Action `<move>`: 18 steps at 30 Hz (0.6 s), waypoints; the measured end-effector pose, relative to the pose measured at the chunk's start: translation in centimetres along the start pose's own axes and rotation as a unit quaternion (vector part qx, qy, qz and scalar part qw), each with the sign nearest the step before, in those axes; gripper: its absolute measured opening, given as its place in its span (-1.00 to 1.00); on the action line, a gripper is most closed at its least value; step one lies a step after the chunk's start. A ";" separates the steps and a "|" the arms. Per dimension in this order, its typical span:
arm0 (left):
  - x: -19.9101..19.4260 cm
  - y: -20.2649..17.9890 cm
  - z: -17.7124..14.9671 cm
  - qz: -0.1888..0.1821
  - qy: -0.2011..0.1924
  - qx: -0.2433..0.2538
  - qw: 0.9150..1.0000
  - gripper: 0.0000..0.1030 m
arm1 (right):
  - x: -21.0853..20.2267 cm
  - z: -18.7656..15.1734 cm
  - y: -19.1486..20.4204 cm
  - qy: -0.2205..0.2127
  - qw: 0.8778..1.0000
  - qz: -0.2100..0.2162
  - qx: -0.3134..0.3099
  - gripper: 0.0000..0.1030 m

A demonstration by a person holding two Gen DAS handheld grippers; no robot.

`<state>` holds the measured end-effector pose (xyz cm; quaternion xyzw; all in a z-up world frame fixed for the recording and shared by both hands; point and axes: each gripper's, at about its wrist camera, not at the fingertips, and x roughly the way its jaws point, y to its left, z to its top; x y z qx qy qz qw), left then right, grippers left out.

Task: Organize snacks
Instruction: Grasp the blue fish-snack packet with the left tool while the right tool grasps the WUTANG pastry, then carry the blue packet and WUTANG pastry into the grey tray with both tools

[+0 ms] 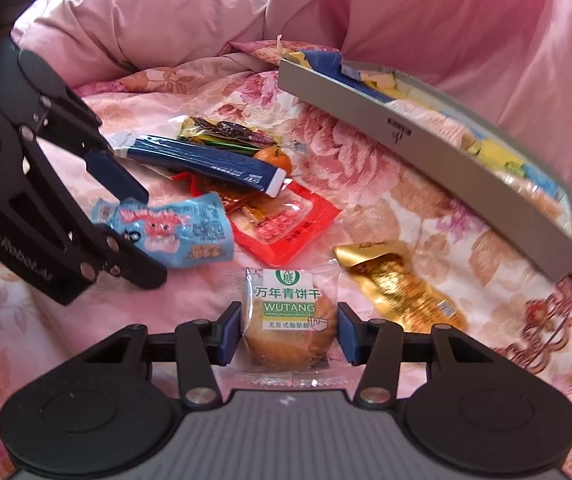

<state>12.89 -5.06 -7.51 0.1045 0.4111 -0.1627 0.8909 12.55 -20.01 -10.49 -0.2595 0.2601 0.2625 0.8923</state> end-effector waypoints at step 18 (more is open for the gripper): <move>-2.4 1.7 3.3 -0.003 -0.141 -0.098 0.985 0.26 | -2.2 1.0 -1.3 -0.099 0.988 -0.116 -0.019 0.03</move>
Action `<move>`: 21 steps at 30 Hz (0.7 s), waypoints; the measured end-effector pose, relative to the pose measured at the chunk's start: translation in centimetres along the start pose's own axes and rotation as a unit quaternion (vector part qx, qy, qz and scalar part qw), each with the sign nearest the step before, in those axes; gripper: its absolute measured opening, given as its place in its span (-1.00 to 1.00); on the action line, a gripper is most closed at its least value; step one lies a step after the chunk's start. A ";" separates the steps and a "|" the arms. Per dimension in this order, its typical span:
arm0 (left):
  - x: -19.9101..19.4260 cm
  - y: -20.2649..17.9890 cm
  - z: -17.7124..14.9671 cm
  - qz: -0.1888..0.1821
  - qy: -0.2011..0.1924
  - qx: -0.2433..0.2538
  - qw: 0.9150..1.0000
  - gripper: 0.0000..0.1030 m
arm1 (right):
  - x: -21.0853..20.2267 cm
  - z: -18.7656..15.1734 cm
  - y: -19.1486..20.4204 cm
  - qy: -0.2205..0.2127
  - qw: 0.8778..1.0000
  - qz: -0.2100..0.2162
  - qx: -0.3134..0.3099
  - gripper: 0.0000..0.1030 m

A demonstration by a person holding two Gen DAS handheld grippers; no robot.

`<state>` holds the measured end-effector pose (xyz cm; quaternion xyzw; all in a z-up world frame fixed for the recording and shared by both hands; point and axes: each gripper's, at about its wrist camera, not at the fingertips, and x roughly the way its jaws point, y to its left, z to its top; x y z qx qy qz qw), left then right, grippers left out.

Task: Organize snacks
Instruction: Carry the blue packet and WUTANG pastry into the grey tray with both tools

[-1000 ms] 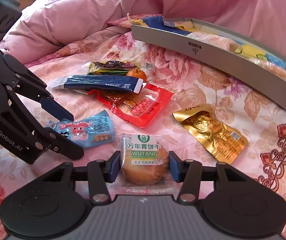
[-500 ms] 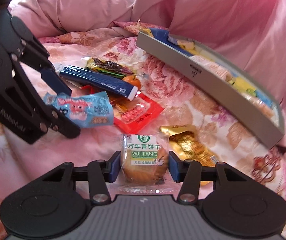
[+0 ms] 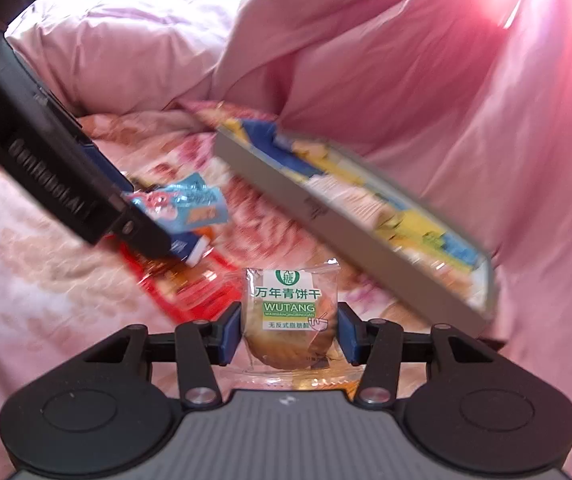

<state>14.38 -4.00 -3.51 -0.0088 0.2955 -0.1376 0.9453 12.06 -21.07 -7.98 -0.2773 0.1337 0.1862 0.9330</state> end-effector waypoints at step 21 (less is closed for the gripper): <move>7.8 -2.8 13.6 0.047 -0.067 -0.080 0.993 0.27 | 3.8 2.6 -10.4 -0.077 0.984 -0.109 0.118 0.04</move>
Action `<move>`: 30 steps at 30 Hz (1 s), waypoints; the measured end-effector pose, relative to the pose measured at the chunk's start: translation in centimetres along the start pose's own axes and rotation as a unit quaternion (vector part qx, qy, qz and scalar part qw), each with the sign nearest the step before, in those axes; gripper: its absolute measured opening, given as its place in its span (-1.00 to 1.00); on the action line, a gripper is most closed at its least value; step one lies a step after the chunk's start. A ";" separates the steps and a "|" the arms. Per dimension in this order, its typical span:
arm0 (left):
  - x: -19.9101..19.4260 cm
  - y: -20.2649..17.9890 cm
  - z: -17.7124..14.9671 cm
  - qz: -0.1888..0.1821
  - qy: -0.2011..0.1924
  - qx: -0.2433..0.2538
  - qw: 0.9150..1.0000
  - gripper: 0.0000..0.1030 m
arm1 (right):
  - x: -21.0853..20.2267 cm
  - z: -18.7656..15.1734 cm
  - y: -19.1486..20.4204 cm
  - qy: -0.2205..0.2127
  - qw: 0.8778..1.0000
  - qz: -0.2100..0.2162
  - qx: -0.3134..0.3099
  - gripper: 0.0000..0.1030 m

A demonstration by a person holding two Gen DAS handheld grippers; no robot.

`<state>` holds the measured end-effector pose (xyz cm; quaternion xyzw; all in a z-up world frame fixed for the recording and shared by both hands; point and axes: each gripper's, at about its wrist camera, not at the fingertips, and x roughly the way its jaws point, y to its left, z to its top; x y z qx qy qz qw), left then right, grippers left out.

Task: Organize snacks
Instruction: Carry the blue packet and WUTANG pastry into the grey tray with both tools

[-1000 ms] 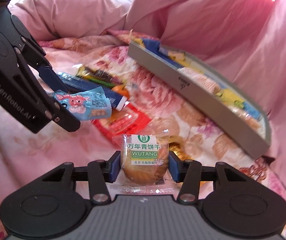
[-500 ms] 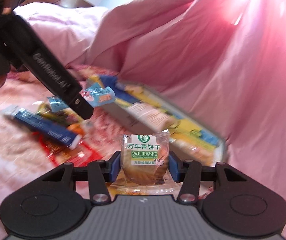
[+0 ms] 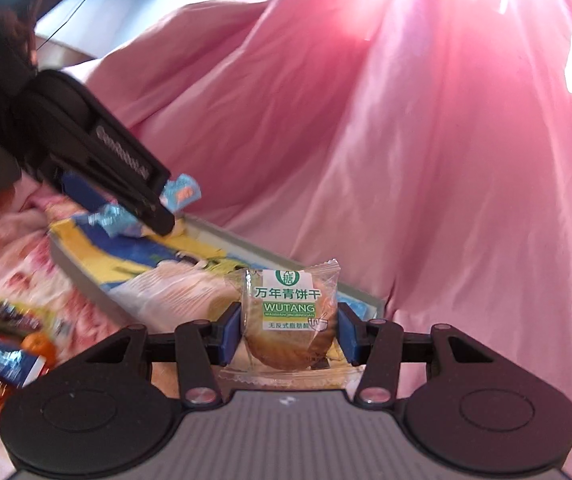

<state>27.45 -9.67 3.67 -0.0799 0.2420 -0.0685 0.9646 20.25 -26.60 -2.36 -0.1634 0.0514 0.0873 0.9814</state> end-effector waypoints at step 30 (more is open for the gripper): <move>7.9 -3.5 -0.1 0.020 0.064 0.025 0.997 0.30 | 6.7 -1.5 -3.2 0.052 0.995 0.016 0.083 0.05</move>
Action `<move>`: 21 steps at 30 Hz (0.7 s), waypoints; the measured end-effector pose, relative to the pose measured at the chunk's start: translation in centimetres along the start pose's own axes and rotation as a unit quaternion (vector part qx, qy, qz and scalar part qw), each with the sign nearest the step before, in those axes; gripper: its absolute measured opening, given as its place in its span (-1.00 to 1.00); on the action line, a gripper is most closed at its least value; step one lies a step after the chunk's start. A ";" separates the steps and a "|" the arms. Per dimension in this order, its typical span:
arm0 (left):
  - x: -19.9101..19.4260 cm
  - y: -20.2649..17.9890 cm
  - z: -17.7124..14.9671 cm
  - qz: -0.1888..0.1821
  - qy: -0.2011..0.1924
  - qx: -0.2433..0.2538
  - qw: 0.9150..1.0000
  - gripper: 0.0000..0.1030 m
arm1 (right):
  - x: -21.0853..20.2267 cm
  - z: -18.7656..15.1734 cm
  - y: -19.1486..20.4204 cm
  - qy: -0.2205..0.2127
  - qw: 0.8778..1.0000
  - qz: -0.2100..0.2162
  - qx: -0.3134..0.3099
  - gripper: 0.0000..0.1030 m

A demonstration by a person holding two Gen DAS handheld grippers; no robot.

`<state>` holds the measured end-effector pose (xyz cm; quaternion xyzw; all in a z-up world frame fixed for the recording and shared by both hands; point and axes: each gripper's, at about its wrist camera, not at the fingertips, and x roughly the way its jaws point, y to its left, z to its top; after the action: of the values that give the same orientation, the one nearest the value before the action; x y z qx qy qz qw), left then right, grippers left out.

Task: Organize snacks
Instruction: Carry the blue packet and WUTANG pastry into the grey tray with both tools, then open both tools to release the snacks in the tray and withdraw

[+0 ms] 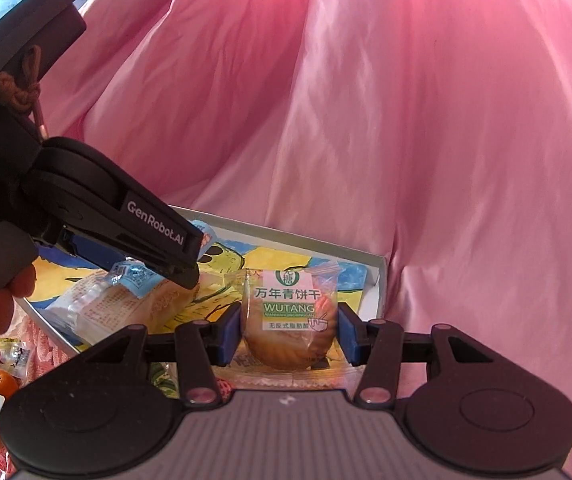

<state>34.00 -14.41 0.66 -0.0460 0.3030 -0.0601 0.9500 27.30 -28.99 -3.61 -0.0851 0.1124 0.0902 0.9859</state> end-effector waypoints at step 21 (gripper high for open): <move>-6.8 2.7 1.5 -0.015 -0.073 -0.051 0.996 0.72 | -3.9 1.9 0.6 -0.051 0.998 -0.024 0.003 0.89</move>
<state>29.66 -10.71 5.44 -0.1031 0.2352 -0.0551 0.9649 23.81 -28.68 -0.97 -0.0800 0.0606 0.0708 0.9924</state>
